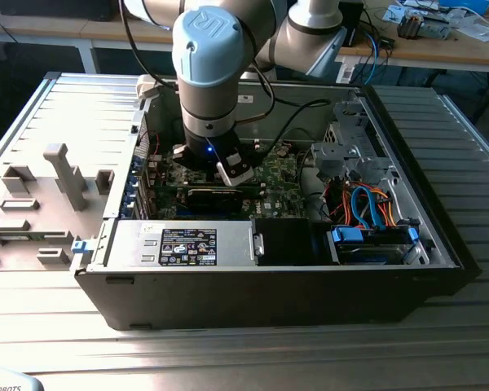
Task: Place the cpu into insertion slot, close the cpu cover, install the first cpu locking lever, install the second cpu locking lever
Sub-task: 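Install the second cpu locking lever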
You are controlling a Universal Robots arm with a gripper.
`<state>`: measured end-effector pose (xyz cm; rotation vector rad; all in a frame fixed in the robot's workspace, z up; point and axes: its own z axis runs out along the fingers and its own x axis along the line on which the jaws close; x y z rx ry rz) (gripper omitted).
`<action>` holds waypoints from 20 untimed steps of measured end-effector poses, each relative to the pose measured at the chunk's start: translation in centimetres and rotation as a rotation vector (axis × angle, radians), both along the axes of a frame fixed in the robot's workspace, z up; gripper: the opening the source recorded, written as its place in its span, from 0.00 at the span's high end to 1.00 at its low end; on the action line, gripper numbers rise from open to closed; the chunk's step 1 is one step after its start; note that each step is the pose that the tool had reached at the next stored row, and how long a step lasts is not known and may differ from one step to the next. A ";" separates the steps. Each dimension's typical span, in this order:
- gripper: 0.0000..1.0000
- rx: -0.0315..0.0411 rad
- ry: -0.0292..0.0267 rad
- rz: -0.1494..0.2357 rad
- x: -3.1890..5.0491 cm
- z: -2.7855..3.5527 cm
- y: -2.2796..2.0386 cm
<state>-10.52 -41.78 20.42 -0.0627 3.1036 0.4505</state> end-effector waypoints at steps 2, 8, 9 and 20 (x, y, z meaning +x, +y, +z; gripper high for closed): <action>0.89 0.0002 0.0000 0.001 0.00 0.00 0.00; 0.89 0.0004 0.0001 0.003 -0.01 -0.28 -0.08; 0.89 0.0004 0.0000 0.003 -0.01 -0.41 -0.08; 0.89 0.0005 -0.0013 0.005 0.19 1.37 -0.08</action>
